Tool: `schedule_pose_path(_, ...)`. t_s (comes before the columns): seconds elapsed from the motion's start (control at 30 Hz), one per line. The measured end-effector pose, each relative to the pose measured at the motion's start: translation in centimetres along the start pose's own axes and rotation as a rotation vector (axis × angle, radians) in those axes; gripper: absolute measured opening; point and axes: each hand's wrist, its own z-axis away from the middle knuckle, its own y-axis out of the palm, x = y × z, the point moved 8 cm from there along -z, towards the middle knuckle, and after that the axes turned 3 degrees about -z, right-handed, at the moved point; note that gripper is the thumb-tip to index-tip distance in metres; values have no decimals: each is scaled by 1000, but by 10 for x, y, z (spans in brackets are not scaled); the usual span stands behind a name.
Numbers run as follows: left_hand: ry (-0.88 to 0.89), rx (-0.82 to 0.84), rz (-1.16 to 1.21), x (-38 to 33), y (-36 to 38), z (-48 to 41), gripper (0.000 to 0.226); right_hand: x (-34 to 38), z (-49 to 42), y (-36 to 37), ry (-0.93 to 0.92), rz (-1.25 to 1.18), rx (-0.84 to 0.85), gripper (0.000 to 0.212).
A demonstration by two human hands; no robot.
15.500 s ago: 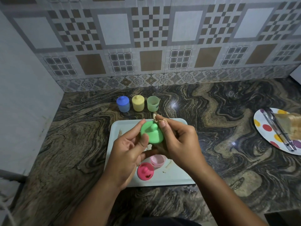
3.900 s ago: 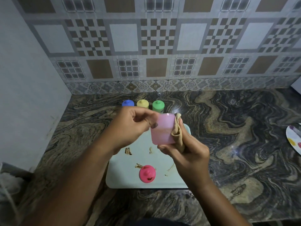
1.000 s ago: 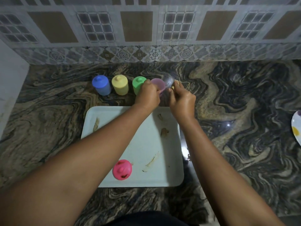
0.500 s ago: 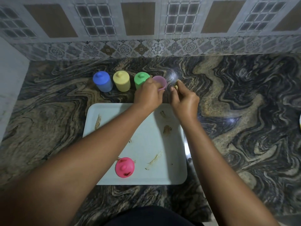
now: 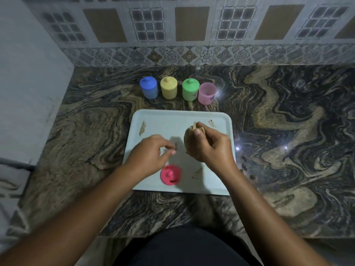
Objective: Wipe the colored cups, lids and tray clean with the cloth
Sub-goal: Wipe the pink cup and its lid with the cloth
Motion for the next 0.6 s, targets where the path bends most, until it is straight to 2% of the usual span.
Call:
schedule_pose_path(0.17, -37, 81, -114, 7, 37, 45, 33, -4, 42, 17, -1, 83, 75, 21)
schedule_pose_path(0.33, -38, 1, -226, 4, 47, 59, 30, -11, 68, 23, -10, 152, 120, 22)
schedule_pose_path(0.6, -109, -90, -192, 12, 46, 59, 21, -18, 80, 20, -4, 208, 67, 23)
